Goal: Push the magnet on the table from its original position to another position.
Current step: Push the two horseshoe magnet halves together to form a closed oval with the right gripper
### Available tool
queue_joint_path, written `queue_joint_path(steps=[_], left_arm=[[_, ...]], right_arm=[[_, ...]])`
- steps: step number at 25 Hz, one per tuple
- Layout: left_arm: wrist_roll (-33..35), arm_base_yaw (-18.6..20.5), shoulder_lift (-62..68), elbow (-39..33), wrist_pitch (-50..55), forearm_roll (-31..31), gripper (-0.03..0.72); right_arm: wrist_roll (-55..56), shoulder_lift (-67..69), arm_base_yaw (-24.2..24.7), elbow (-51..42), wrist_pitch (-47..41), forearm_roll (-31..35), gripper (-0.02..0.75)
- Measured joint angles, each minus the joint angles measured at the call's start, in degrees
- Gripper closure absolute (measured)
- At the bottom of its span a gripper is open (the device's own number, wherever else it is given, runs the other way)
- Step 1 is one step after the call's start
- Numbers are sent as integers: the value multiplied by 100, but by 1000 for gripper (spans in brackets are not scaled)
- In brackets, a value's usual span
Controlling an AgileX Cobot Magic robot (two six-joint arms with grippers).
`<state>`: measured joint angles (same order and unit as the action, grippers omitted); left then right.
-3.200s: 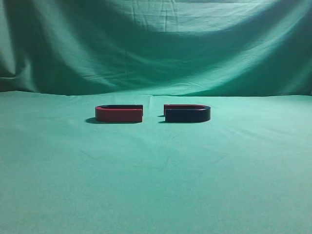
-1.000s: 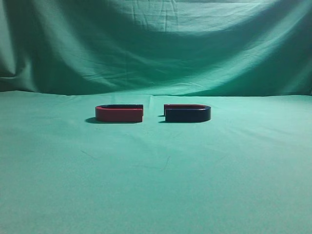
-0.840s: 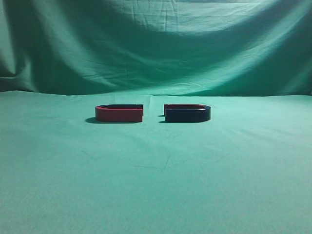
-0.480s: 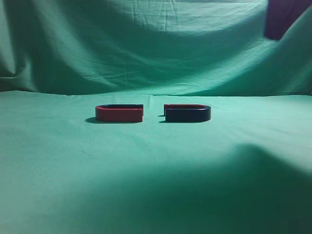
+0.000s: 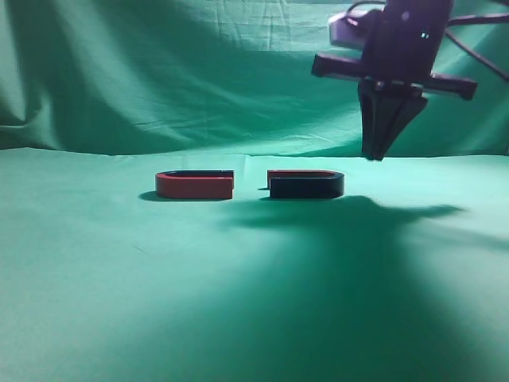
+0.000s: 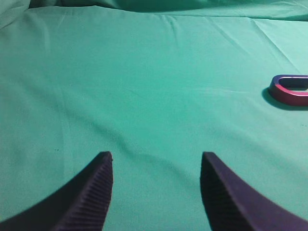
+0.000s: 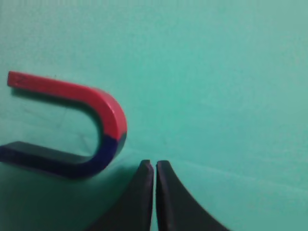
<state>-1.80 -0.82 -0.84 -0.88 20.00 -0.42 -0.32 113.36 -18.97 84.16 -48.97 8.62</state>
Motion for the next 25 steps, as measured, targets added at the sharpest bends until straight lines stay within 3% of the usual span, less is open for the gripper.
queue_joint_path(steps=[25], left_arm=[[0, 0, 0, 0, 0, 0, 316]], right_arm=[[32, 633, -614, 230, 685, 36, 738]])
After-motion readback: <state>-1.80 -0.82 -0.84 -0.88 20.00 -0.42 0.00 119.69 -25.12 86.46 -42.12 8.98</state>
